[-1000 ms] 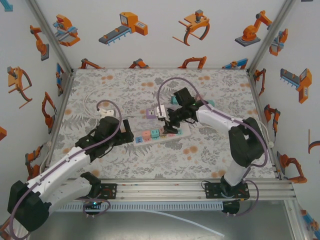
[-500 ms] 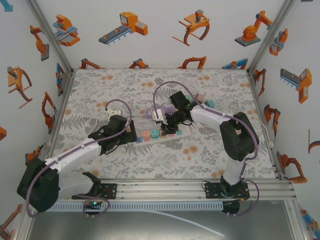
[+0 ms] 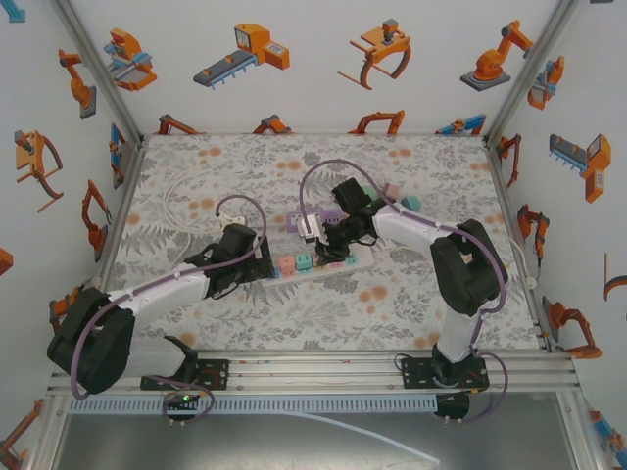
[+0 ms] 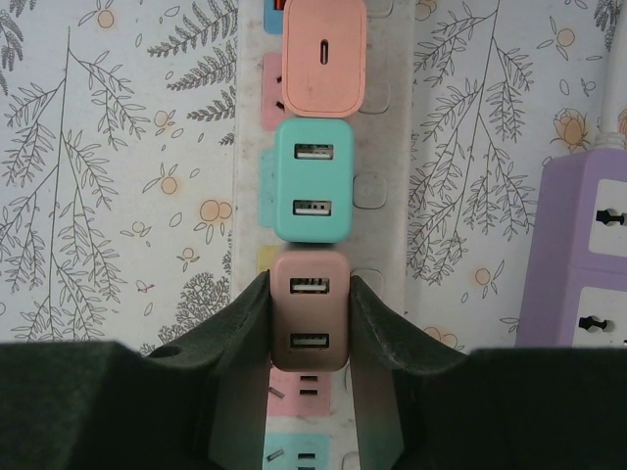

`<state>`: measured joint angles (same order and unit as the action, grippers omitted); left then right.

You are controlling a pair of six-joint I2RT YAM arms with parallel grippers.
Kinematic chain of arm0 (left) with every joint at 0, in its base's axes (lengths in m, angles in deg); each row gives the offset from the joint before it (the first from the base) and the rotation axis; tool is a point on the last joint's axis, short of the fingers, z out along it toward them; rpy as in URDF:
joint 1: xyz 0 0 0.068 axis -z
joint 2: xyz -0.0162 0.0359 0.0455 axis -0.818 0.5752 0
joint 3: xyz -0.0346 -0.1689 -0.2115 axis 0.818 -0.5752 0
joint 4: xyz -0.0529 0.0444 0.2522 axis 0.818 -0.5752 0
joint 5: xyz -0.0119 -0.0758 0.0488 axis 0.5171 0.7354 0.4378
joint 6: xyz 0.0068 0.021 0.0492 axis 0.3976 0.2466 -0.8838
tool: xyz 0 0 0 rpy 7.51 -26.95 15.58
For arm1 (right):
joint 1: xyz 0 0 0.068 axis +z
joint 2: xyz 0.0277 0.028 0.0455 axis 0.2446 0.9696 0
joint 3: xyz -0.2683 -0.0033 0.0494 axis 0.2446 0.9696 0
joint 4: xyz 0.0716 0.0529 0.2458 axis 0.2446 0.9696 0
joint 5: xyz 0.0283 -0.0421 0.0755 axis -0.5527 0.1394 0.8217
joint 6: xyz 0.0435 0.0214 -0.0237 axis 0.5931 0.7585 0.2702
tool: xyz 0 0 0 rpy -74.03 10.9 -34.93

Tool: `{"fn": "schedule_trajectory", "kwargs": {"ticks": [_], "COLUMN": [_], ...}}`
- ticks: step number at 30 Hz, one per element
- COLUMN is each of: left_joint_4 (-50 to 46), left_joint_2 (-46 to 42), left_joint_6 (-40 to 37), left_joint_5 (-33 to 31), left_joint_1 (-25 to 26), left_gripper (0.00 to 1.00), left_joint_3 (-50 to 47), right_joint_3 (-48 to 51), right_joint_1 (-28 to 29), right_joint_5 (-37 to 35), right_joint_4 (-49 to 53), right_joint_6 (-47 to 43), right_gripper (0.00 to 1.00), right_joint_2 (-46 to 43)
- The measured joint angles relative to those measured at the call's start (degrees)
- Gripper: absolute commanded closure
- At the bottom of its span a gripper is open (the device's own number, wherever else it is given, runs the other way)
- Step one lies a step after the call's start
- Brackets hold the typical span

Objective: Pull the plug off the socket

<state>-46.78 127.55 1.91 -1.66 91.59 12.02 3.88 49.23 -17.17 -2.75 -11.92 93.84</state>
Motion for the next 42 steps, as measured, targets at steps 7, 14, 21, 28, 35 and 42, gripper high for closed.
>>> {"fn": "schedule_trajectory", "kwargs": {"ticks": [7,14,21,28,35,42], "left_joint_4": [-0.26,-2.03,-4.42,-6.71,-9.11,-10.21], "left_joint_2": [-0.02,0.11,2.27,5.27,7.19,7.72], "left_joint_6": [0.35,-0.79,-1.66,-1.79,-1.81,-1.79], "left_joint_5": [0.44,2.29,2.82,1.84,-1.42,-3.30], "left_joint_1": [0.07,0.00,0.02,0.55,2.36,3.41], "left_gripper": [0.25,0.29,0.29,0.29,0.29,0.29], "left_joint_3": [0.07,0.48,3.02,6.19,8.87,9.79], "right_joint_3": [-0.87,-0.92,-0.92,-0.92,-0.87,0.42], "right_joint_1": [0.00,0.00,-0.09,-0.55,-0.90,-0.90], "right_joint_5": [0.22,0.20,-0.24,-0.74,-0.72,-0.66], "right_joint_4": [0.94,0.22,-0.87,-2.47,-3.19,-4.28], "right_joint_6": [1.16,4.37,7.39,9.57,10.36,10.34], "right_gripper": [0.86,0.86,0.85,0.86,0.86,0.86], "right_joint_2": [0.46,0.46,0.46,0.46,0.26,-2.23]}}
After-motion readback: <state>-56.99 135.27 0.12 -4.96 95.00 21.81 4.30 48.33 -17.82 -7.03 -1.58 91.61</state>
